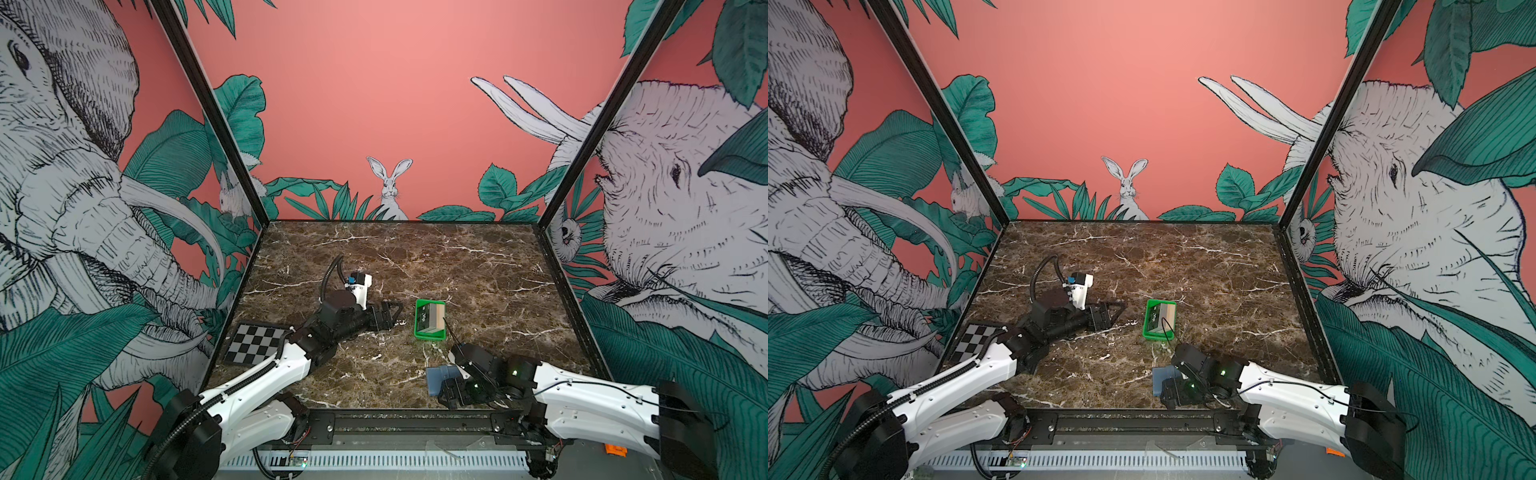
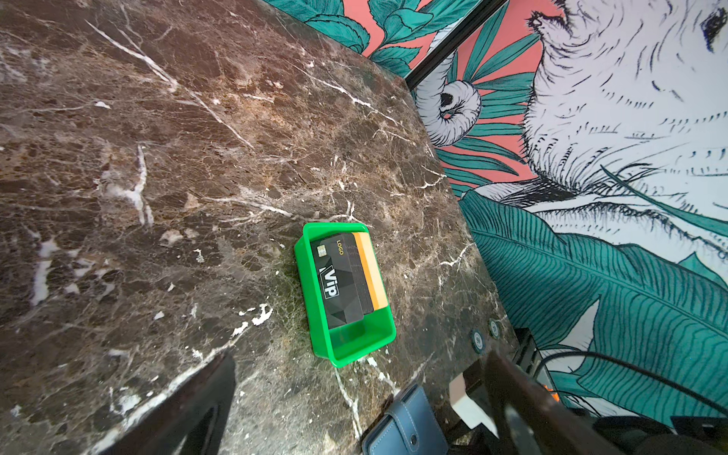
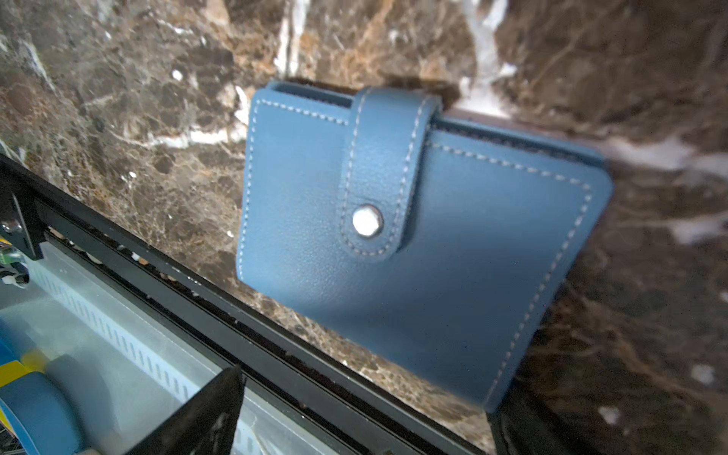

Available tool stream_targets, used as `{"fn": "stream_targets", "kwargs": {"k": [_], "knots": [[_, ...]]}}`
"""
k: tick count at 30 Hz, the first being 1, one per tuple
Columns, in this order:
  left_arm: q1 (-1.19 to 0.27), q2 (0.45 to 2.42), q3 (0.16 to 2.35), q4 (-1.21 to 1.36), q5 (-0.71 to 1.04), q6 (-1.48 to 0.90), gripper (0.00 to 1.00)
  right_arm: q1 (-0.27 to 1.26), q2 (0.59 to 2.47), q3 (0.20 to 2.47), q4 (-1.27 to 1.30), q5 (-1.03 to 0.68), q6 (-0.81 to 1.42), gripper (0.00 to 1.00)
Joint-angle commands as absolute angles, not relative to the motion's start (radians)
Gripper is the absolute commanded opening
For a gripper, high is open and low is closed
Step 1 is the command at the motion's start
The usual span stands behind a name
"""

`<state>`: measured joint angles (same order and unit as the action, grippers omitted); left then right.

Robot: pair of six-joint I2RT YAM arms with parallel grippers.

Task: Put the credit cards into the card holder

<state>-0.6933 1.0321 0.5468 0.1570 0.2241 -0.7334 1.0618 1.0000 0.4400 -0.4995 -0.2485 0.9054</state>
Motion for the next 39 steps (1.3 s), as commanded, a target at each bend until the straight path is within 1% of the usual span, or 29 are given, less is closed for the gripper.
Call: {"fn": "stream_targets", "kwargs": {"k": [1, 7, 15, 20, 23, 28, 34, 39], "knots": [[-0.695, 1.003, 0.528, 0.179, 0.219, -0.743, 0.99, 1.066, 1.042, 0.471, -0.412, -0.252, 0.887, 0.93], [-0.695, 0.993, 0.528, 0.159, 0.210, -0.733, 0.99, 1.078, 1.152, 0.517, -0.298, -0.278, 0.897, 0.94], [-0.695, 0.905, 0.512, 0.069, 0.128, -0.695, 0.99, 1.116, 1.360, 0.640, -0.181, -0.280, 0.907, 0.94], [-0.695, 0.850, 0.547, -0.066, 0.064, -0.632, 0.99, 1.129, 1.485, 0.735, -0.105, -0.261, 0.928, 0.93], [-0.695, 0.817, 0.557, -0.115, 0.045, -0.604, 0.99, 1.131, 1.526, 0.767, -0.073, -0.246, 0.935, 0.93], [-0.694, 0.815, 0.563, -0.139, 0.071, -0.590, 0.99, 1.131, 1.488, 0.778, -0.109, -0.200, 0.892, 0.92], [-0.694, 0.806, 0.540, -0.174, 0.095, -0.598, 0.99, 1.124, 1.329, 0.729, -0.278, -0.080, 0.832, 0.93], [-0.695, 0.808, 0.528, -0.222, 0.144, -0.623, 0.99, 1.081, 1.232, 0.676, -0.360, -0.033, 0.826, 0.93]]}}
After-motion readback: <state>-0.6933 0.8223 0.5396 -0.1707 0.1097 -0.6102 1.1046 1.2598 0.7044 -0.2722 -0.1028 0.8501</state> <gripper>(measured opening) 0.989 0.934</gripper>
